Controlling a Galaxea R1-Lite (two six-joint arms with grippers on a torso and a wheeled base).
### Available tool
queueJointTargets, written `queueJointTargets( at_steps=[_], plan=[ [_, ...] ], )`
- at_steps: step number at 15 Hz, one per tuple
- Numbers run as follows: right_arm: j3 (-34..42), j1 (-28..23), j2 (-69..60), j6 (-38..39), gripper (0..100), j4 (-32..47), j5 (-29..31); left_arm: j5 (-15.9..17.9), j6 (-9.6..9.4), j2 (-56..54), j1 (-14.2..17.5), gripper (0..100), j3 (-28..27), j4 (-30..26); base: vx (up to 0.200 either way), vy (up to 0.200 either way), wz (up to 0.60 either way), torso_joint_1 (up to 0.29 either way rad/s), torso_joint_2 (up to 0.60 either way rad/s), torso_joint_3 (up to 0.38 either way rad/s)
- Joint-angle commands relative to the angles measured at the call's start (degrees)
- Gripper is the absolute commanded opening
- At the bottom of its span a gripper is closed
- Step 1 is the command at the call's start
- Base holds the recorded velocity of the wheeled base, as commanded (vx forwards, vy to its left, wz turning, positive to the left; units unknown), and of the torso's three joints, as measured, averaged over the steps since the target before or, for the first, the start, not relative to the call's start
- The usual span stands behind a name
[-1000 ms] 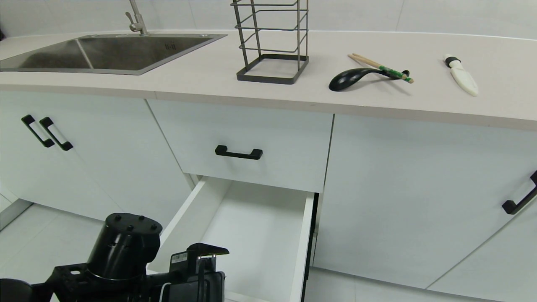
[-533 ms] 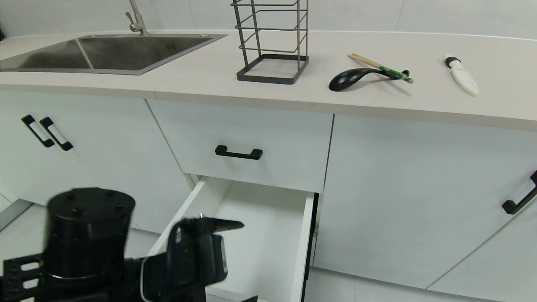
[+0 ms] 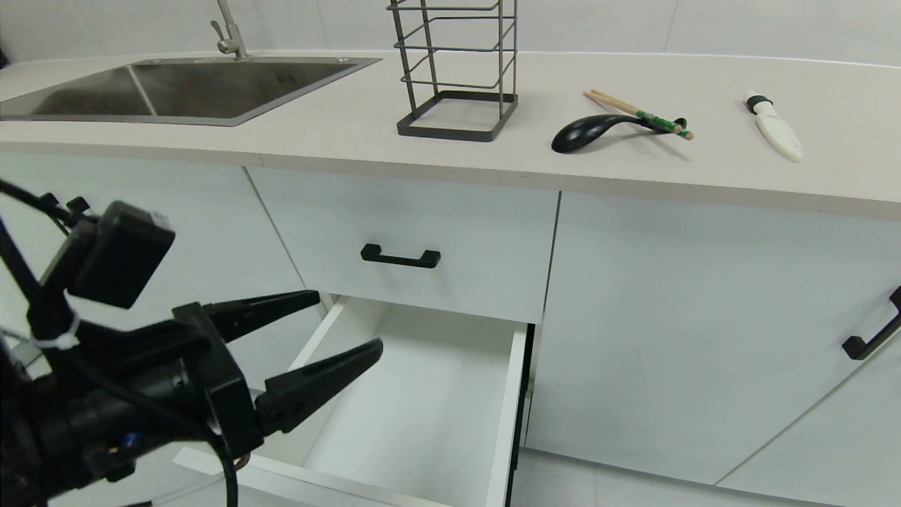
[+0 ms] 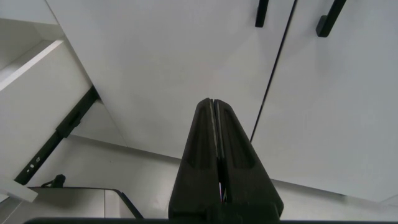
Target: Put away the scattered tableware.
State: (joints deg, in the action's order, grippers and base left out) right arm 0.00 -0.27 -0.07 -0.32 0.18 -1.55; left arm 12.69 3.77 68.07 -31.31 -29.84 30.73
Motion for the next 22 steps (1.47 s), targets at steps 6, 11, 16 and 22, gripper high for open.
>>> queueJointTargets(
  at_steps=[6,11,16,22],
  plan=[
    [0.0,0.0,0.07,-0.03,0,-0.01,-0.03,4.45,-7.63,-20.35,16.28,100,18.15,24.46,0.0,0.0,0.0,0.0,0.0,0.0],
    [0.0,0.0,0.07,-0.3,0,-0.09,-0.3,4.27,-9.13,-50.23,25.15,100,22.9,-5.86,0.0,0.0,0.0,0.0,0.0,0.0],
    [0.0,0.0,0.07,-0.12,0,-0.09,-0.03,-1.26,-10.45,-62.62,25.24,100,29.84,-28.36,0.0,0.0,0.0,0.0,0.0,0.0],
    [0.0,0.0,0.07,-0.39,0,-0.09,-0.21,-14.54,-6.58,-68.07,31.13,100,29.84,-30.56,0.0,0.0,0.0,0.0,0.0,0.0]
  ],
)
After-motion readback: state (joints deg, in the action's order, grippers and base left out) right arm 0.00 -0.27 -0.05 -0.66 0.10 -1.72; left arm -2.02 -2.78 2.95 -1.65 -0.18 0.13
